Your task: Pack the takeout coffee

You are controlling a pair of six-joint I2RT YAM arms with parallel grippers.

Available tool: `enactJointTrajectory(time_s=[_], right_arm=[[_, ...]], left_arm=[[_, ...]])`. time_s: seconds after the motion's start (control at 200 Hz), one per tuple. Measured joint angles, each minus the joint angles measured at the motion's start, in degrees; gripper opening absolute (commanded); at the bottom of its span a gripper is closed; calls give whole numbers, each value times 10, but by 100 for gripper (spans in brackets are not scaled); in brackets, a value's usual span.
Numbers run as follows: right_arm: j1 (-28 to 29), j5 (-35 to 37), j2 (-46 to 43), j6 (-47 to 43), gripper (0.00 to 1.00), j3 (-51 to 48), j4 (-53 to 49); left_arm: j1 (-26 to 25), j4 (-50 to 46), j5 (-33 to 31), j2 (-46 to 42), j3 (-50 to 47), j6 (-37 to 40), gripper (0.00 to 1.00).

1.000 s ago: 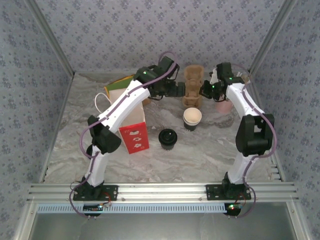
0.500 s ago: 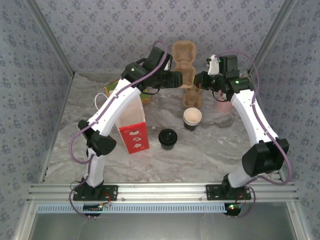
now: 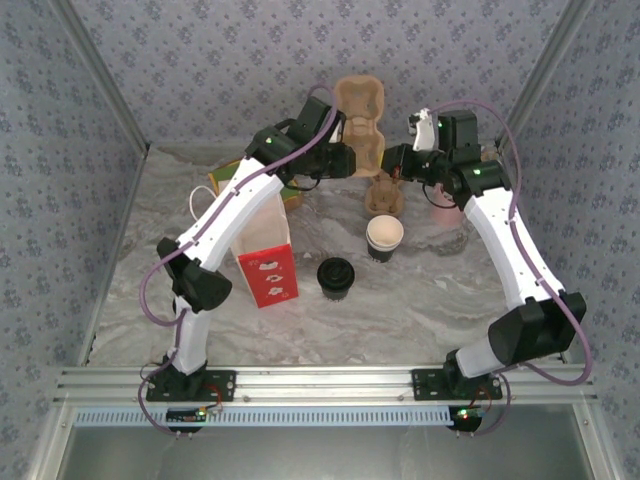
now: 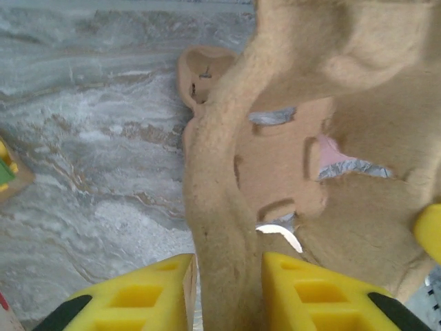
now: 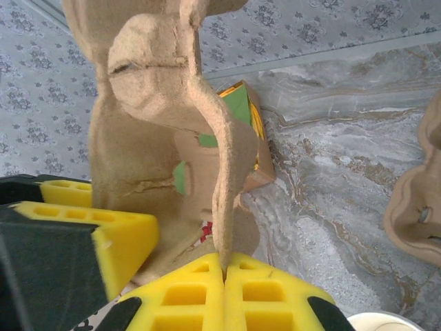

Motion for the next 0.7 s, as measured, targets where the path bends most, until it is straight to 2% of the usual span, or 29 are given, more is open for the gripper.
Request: enactJointTrajectory(time_s=[0.1,0.16,0.305,0.355,0.49,0.515,0.545,0.62,0.67,0.7], right_arm=[[0,-3,-1,2,3,-4,2],[0,-4,-1,3,3,-6,2],[0,-8,-1,7,4,-9,4],[0,-8,-1,7,5,-10,6],[0,-10,-1,8,15,-13,10],[0,-10,-1,10,22,-13,10],[0,-10,-1,12,27,-13,10],[0,-8,-1,10,29,-12,9],[0,-3,-1,9,41,-12,9],[1,3,-1,7,42,-11,7]], left_arm=[[0,0,0,0,-2,0,26],[0,2,0,0,-2,2,21],[0,5,-1,-2,-2,0,20],[0,5,-1,-2,-2,1,14],[0,8,0,-3,-3,3,13],[0,9,0,-3,-4,3,13],[0,10,0,-3,-5,3,12],[0,14,0,-4,-8,3,10],[0,14,0,-4,-11,5,10],[0,14,0,-4,-11,5,10]])
